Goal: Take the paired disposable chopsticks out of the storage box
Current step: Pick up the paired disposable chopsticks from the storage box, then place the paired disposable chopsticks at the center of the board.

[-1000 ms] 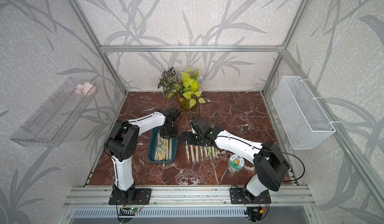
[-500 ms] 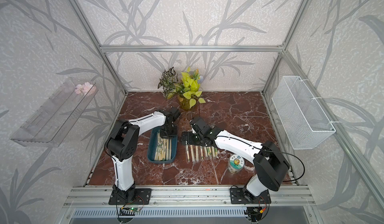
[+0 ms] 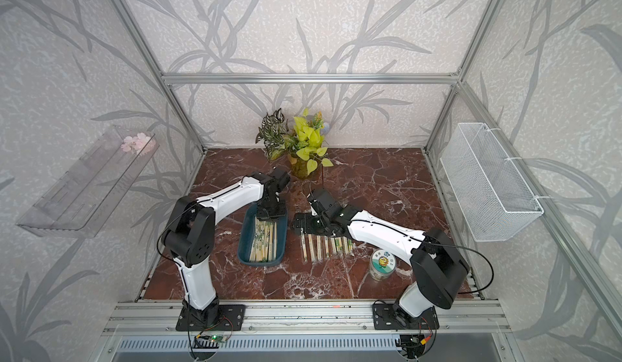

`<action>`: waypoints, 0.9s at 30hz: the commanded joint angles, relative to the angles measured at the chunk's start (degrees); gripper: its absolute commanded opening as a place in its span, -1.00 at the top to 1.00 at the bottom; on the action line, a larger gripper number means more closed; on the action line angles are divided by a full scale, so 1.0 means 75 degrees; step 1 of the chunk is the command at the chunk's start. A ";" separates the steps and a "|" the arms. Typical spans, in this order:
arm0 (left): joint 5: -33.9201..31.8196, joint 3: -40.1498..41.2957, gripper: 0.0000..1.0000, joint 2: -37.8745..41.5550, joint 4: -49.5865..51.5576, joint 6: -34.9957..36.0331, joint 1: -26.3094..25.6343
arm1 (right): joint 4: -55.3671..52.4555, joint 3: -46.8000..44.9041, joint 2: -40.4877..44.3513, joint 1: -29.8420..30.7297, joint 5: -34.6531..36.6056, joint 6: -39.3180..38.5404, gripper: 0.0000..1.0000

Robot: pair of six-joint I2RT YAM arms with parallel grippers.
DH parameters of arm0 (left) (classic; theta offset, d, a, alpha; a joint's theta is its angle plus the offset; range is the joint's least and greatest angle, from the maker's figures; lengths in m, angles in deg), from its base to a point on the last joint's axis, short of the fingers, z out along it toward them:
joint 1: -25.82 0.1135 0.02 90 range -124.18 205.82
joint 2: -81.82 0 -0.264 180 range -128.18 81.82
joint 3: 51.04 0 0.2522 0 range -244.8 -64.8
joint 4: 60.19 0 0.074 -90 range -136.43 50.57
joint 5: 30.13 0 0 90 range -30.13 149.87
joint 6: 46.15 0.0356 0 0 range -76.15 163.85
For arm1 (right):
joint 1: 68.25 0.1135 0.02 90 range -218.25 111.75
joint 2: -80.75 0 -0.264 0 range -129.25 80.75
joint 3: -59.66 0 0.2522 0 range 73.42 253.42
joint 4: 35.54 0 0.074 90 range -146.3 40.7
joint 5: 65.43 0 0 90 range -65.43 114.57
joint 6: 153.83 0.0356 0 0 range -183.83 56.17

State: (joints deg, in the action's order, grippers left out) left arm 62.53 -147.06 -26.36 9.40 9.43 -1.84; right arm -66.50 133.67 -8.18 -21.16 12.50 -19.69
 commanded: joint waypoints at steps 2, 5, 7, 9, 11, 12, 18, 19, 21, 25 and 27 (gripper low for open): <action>-0.0353 -0.0545 1.00 0.0532 0.0598 0.0136 0.0088 | -0.0107 0.0158 0.0019 -0.0033 -0.0007 -0.0115 -0.98; -0.0250 -0.0844 1.00 0.0706 0.0682 0.0200 0.0076 | -0.0119 0.0129 0.0063 -0.0054 0.0027 -0.0130 -0.98; -0.0051 -0.0991 1.00 0.0795 0.0624 0.0192 0.0047 | -0.0186 0.0106 0.0119 -0.0077 0.0110 -0.0131 -0.98; 0.0148 -0.1116 1.00 0.0854 0.0522 0.0116 -0.0019 | -0.0245 0.0006 0.0233 -0.0142 0.0247 -0.0076 -0.97; 0.0313 -0.1192 1.00 0.0866 0.0406 0.0003 -0.0143 | -0.0230 -0.0177 0.0399 -0.0249 0.0337 0.0044 -0.97; 0.0389 -0.1208 1.00 0.0868 0.0314 -0.0076 -0.0216 | -0.0239 -0.0295 0.0488 -0.0321 0.0384 0.0098 -0.97; 0.0519 -0.1164 1.00 0.0675 -0.0211 -0.0652 -0.0680 | -0.0306 -0.0824 0.1055 -0.0577 0.0746 0.0140 -0.96; 0.0527 -0.1150 1.00 0.0612 -0.0291 -0.0730 -0.0754 | -0.0368 -0.0848 0.1084 -0.0583 0.0784 0.0095 -0.96; 0.0480 -0.1106 1.00 0.0459 -0.0419 -0.0918 -0.0929 | -0.0507 -0.0879 0.1110 -0.0583 0.0813 0.0012 -0.96; 0.0322 -0.0856 1.00 0.0168 -0.0643 -0.1265 -0.1089 | -0.0576 -0.0947 0.1179 -0.0577 0.0813 -0.0049 -0.96; 0.0241 -0.0672 1.00 0.0046 -0.0706 -0.1410 -0.1114 | -0.0589 -0.0966 0.1204 -0.0583 0.0790 -0.0082 -0.95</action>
State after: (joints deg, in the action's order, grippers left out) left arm 65.74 -153.98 -24.31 5.03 1.74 -10.03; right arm -69.16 127.25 -0.77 -25.62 17.28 -19.39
